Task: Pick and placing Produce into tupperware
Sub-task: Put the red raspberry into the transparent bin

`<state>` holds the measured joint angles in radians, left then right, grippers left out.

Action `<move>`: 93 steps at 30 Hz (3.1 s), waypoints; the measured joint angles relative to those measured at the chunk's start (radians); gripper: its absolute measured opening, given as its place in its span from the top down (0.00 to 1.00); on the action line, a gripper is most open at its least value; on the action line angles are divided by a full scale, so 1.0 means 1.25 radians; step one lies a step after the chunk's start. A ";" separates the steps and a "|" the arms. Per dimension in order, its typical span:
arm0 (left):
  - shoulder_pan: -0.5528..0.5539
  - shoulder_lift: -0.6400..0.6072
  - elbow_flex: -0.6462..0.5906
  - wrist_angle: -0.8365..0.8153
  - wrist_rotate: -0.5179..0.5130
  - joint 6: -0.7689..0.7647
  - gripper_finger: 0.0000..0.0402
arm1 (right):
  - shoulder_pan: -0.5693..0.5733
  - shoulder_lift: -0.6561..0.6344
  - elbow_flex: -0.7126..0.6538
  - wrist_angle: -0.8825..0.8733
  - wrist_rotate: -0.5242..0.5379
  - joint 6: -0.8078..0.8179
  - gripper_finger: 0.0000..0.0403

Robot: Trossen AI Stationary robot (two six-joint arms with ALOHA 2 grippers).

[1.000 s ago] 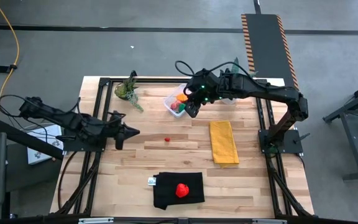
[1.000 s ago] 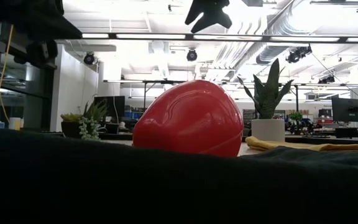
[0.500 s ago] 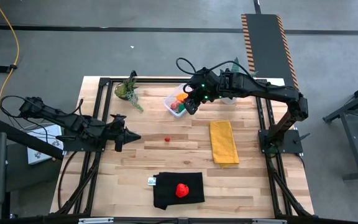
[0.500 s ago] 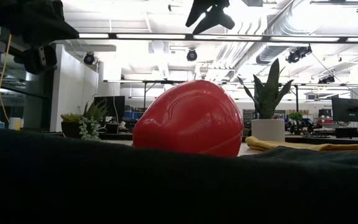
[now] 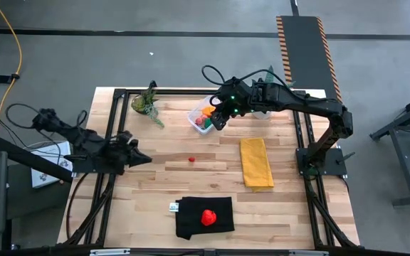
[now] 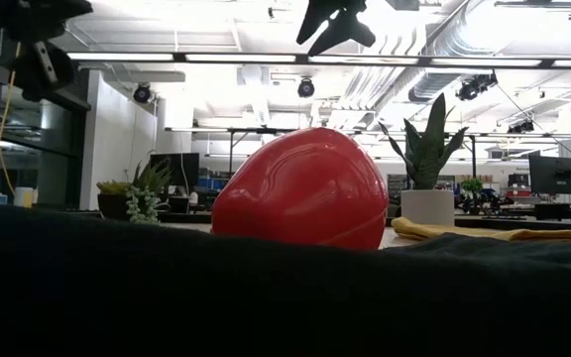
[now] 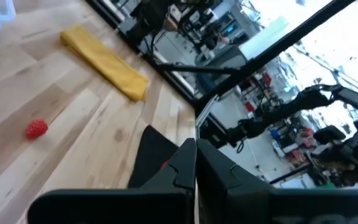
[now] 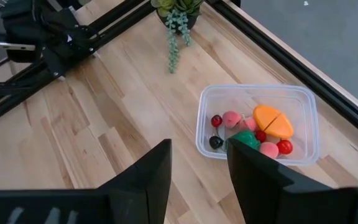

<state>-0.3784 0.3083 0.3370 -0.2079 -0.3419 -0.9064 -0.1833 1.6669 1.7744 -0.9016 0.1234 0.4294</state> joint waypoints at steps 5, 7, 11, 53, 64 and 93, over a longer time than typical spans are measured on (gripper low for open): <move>-0.117 0.041 0.000 -0.004 -0.160 -0.014 1.00 | 0.001 0.000 0.000 -0.001 0.000 0.006 0.64; -0.161 0.076 0.000 -0.004 -0.238 -0.031 1.00 | 0.000 0.000 0.000 -0.001 0.000 0.006 0.64; -0.232 0.151 0.000 -0.004 -0.371 -0.076 1.00 | 0.001 0.000 0.000 -0.007 0.000 0.006 0.64; -0.263 0.754 0.000 0.050 -0.531 -0.221 0.88 | 0.028 0.000 0.000 -0.065 -0.020 -0.138 0.64; -0.262 0.846 0.000 0.081 -0.531 -0.221 0.73 | 0.028 0.000 -0.001 -0.065 -0.019 -0.113 0.64; -0.007 0.915 -0.048 0.460 -0.370 0.136 0.76 | 0.060 0.000 -0.001 -0.065 -0.010 -0.069 0.64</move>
<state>-0.3872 1.4521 0.2772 0.3673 -0.8043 -0.7366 -0.1081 1.6669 1.7737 -0.9833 0.1112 0.3428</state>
